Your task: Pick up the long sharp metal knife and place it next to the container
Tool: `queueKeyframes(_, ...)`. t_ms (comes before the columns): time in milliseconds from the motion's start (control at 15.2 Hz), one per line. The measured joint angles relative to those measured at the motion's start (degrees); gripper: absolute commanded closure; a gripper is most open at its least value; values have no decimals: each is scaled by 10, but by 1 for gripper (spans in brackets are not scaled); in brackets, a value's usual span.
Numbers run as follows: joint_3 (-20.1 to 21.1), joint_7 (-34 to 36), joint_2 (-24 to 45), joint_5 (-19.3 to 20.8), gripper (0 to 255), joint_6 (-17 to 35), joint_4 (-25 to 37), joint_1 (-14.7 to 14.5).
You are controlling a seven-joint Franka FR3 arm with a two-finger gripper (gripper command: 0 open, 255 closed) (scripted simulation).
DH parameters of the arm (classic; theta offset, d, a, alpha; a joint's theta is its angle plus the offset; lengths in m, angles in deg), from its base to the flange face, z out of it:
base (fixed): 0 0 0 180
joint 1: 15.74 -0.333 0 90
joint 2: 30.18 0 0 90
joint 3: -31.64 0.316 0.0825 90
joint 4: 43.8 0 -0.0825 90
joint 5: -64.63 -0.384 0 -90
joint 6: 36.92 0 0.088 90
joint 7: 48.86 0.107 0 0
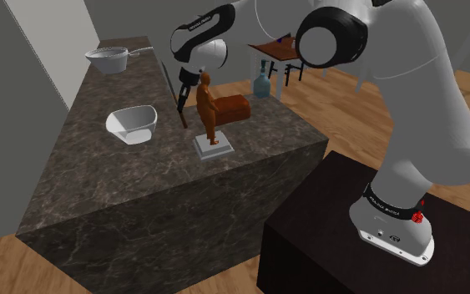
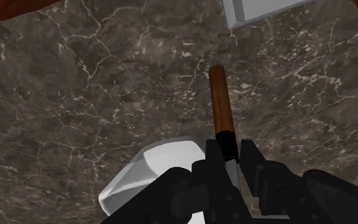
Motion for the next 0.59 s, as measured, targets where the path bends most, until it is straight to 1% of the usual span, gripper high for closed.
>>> queueKeyframes(330, 9, -16, 19, -14, 255, 24, -7, 4)
queueKeyframes(594, 14, -30, 21, -26, 255, 42, -7, 9)
